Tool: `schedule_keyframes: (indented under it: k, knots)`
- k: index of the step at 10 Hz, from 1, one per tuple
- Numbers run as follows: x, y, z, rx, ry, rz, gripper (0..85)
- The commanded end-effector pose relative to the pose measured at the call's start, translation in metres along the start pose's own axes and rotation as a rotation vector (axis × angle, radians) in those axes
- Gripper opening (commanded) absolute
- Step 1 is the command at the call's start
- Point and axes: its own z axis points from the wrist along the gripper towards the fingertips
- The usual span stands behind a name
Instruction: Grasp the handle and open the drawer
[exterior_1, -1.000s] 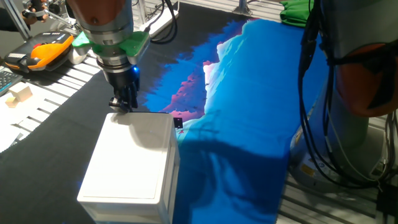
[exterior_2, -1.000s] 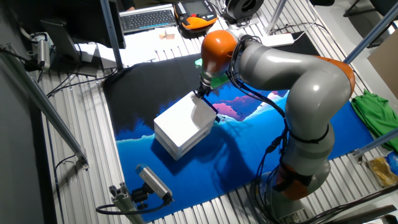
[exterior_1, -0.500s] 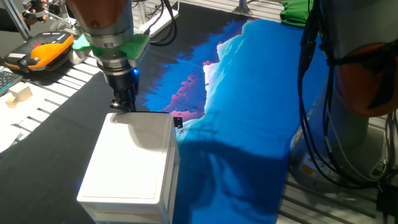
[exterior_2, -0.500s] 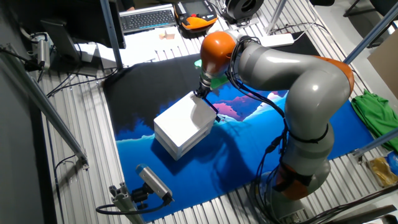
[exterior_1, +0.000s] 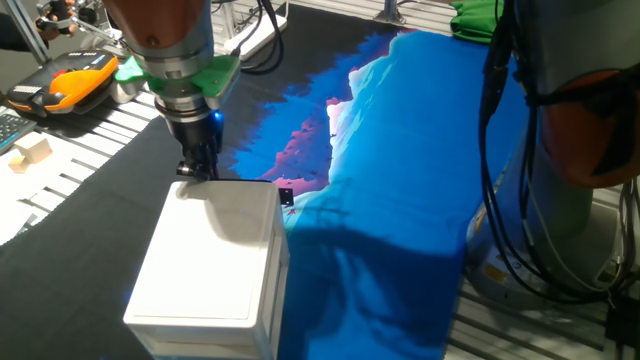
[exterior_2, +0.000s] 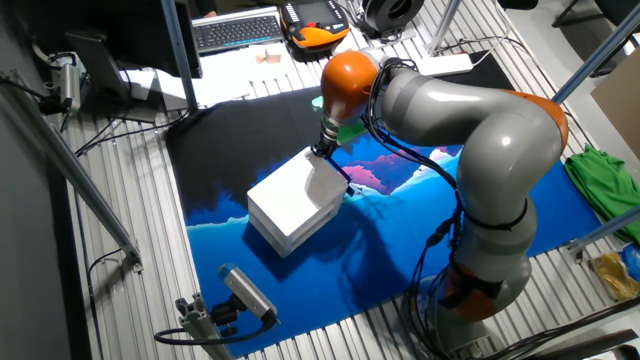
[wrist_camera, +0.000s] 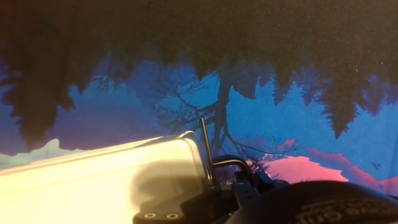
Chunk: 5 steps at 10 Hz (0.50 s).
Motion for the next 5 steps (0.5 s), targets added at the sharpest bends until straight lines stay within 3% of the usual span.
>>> schedule_keyframes:
  k: [1,2,5]
  knots:
    - [0.0001,0.0001,-0.0001,-0.012,-0.001,-0.009,17.0]
    - [0.0001,0.0001,-0.0003,-0.017,0.001,-0.015,0.0]
    - [0.0000,0.0007,-0.0026,-0.015,0.004,-0.011,0.0]
